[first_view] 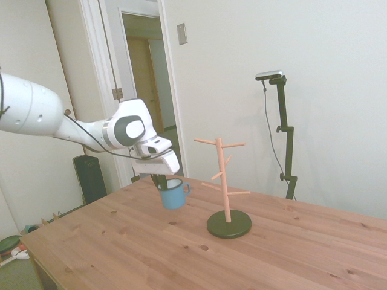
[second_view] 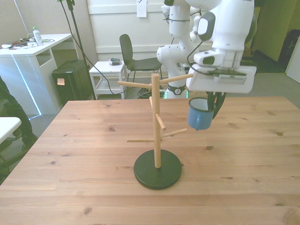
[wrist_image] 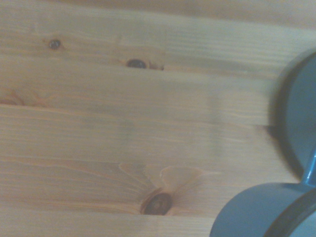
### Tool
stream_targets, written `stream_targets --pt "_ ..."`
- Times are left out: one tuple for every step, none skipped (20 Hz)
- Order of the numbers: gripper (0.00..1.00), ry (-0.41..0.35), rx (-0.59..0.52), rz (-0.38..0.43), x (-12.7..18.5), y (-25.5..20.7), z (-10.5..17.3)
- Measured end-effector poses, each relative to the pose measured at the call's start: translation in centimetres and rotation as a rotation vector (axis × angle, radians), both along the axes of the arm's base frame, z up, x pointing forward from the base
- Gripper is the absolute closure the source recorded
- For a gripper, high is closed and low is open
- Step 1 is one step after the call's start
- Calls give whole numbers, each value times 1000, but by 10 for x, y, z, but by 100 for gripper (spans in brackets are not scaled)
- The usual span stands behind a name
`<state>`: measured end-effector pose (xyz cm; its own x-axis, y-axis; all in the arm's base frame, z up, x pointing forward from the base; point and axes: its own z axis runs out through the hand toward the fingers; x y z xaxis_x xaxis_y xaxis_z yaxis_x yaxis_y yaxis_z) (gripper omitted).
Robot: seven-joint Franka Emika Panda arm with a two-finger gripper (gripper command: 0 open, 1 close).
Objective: Hang the mug
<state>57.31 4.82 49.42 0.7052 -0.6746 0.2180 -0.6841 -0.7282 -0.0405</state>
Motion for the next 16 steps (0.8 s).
stream_targets --pt "100 -16 -9 10 -4 0 15" --pt "100 -28 -17 21 -7 0 28" --pt "100 -38 -25 33 -10 3 39" --pt "100 -48 -30 46 -11 5 50" --pt "100 -55 -32 55 -12 8 60" --pt "100 -62 -34 62 -13 10 70" --pt "100 -69 -36 67 -12 12 80" --pt "100 -75 -38 73 -12 13 89" --pt "100 -79 -41 80 -12 12 98" --pt "100 -80 -43 85 -11 11 105" --pt "100 -81 -46 88 -10 10 112" --pt "100 -82 -48 92 -9 9 118" --pt "100 -82 -50 97 -7 8 122" --pt "100 -82 -51 102 -4 7 125" --pt "100 -81 -53 104 0 5 127" --pt "100 -82 -53 104 4 4 129"
